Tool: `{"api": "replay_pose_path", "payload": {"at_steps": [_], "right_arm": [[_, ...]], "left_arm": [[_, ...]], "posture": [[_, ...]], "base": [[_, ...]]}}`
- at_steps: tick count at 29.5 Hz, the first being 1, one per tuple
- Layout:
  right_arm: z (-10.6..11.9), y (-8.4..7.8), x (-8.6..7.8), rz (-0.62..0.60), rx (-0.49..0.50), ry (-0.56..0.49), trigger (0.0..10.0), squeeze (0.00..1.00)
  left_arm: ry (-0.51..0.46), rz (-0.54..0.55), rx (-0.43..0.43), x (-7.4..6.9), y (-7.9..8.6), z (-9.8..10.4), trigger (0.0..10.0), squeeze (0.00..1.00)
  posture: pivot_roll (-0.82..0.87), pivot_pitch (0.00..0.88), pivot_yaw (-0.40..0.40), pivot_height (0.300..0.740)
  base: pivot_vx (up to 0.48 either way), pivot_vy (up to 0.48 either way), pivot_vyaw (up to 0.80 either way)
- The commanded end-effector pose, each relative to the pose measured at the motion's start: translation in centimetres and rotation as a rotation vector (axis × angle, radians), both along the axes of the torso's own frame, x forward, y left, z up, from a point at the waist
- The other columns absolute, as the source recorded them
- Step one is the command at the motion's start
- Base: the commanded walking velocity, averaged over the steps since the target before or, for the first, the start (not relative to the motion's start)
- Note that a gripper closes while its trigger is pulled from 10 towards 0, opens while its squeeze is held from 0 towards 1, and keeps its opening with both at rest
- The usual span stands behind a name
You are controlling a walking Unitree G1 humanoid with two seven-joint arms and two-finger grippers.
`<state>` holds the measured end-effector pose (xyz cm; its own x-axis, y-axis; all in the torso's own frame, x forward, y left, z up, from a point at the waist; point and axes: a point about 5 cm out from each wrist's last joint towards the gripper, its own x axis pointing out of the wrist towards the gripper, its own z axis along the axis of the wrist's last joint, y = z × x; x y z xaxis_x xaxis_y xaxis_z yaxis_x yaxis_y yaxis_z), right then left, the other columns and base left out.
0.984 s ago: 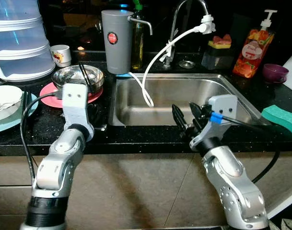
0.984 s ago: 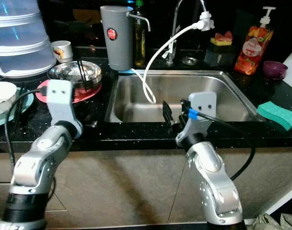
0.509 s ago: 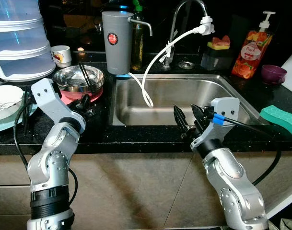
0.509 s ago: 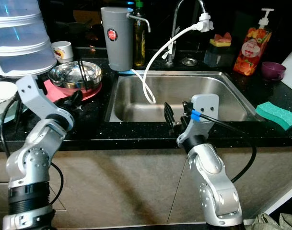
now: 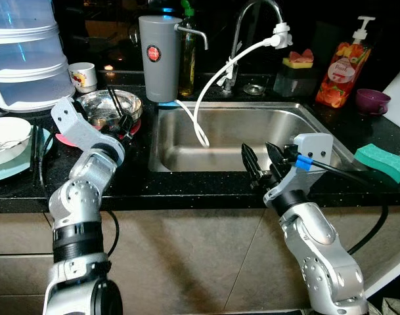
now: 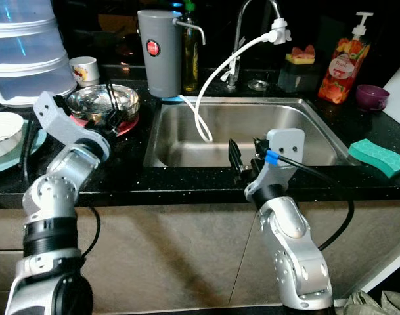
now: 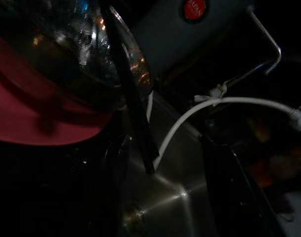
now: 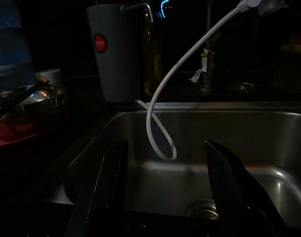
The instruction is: Kitchen organization
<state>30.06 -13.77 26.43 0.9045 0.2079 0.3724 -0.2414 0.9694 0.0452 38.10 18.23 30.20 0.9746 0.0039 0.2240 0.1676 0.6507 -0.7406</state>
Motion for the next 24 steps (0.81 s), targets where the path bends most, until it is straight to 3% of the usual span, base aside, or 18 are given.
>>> {"api": "replay_pose_path", "payload": {"at_steps": [1,4,15,22,24], "right_arm": [[-0.1,-0.1,0.1,-0.005,0.002,-0.001,10.0,0.0],[0.0,0.0,0.1,-0.002,0.004,-0.004,10.0,0.0],[0.2,0.0,0.1,0.001,0.006,-0.01,10.0,0.0],[0.2,0.0,0.1,0.001,0.006,-0.009,10.0,0.0],[0.2,0.0,0.1,0.002,0.006,-0.009,10.0,0.0]], "left_arm": [[0.01,0.004,-0.062,0.4,0.3,0.1,10.0,0.0],[0.042,-0.003,-0.131,1.2,0.3,-0.1,10.0,0.0],[0.122,-0.005,-0.183,2.7,0.3,-0.9,10.0,0.0],[0.104,0.0,-0.189,3.2,0.5,-0.3,10.0,0.0],[0.102,-0.003,-0.193,3.3,0.5,-0.1,9.4,0.0]], "posture": [[-0.02,0.134,-0.045,0.74],[-0.02,0.13,-0.044,0.74],[-0.02,0.13,-0.045,0.74],[-0.03,0.134,-0.047,0.74],[-0.03,0.134,-0.047,0.74]], "base": [[0.0,0.0,0.0],[0.0,0.0,0.0],[0.0,0.0,0.0],[0.0,0.0,0.0],[0.0,0.0,0.0]]}}
